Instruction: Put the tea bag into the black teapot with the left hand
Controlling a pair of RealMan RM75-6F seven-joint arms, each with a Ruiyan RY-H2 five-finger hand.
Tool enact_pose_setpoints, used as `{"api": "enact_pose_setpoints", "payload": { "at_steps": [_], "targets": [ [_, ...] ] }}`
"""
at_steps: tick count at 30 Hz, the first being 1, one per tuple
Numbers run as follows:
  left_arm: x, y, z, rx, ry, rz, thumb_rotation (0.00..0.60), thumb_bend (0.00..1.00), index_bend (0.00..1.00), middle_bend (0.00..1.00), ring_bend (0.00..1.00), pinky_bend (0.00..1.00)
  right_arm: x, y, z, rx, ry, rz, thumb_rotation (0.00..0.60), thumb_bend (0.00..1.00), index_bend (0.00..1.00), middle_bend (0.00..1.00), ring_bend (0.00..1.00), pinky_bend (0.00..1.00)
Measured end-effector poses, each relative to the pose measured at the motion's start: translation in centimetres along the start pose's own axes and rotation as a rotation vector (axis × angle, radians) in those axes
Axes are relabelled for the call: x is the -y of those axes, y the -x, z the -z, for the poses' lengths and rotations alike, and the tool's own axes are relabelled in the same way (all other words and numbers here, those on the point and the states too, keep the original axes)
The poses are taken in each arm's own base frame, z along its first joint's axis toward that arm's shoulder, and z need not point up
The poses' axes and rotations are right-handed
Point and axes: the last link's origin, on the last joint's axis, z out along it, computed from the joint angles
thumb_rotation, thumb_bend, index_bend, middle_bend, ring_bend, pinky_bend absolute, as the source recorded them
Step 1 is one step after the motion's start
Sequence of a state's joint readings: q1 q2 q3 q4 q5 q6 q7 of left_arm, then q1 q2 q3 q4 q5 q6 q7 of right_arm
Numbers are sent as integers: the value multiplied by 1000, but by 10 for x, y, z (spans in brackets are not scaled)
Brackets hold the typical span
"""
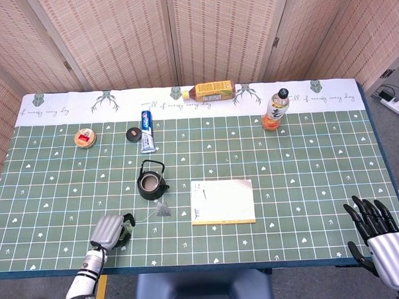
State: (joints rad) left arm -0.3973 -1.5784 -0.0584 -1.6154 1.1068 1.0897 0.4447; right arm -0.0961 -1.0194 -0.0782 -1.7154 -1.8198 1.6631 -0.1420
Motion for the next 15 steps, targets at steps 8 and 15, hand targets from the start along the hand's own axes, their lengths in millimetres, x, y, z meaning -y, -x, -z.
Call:
{"api": "enact_pose_setpoints", "payload": {
  "at_steps": [8, 15],
  "targets": [
    [-1, 2, -2, -1, 3, -19, 600, 341, 438, 1000, 1000, 1000, 0, 0, 0, 1, -1, -2, 600, 419, 0, 0, 0, 0],
    [4, 3, -5, -2, -5, -33, 600, 342, 471, 1000, 1000, 1000, 0, 0, 0, 2, 0, 0, 600, 419, 0, 0, 0, 0]
  ]
}}
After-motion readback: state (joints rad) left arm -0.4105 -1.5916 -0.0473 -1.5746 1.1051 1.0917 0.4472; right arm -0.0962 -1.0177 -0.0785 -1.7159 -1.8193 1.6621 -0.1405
